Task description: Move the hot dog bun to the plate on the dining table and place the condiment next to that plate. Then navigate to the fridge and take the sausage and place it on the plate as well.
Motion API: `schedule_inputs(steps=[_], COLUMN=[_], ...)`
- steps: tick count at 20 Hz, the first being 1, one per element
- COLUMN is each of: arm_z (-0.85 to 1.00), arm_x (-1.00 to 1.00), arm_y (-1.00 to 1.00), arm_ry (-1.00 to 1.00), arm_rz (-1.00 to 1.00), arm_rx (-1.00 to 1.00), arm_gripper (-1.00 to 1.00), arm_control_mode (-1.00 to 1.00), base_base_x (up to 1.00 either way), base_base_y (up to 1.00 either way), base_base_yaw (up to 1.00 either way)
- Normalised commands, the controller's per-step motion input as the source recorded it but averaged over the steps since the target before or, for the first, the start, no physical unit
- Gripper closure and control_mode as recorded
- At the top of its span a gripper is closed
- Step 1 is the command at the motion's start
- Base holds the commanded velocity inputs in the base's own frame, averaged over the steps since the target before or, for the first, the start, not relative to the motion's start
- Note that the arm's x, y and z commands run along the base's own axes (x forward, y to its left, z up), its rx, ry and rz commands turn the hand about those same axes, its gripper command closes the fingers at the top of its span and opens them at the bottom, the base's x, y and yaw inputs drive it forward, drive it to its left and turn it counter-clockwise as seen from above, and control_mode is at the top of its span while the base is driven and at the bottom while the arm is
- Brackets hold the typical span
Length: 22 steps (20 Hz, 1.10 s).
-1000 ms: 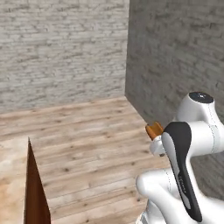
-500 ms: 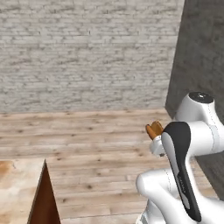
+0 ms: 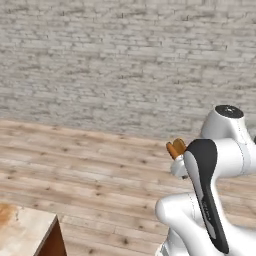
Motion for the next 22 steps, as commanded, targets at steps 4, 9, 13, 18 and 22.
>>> schedule_inputs(steps=[4,9,13,18,22], arm_z=[0.00,0.00,0.00,0.00,0.00], arm_x=[0.00,0.00,0.00,0.00,0.00], arm_y=[0.00,0.00,0.00,0.00,0.00], arm_ry=[0.00,0.00,0.00,0.00,0.00], arm_rz=[0.00,0.00,0.00,0.00,0.00], arm_rx=[0.00,0.00,0.00,0.00,0.00], arm_gripper=[1.00,1.00,1.00,1.00,1.00], arm_control_mode=[1.00,1.00,1.00,1.00,1.00], base_base_x=[1.00,1.00,1.00,0.93,0.87], base_base_y=[-0.32,-0.29,-0.17,-0.06,-0.06], base_base_yaw=[0.58,0.63,0.71,0.78,0.79])
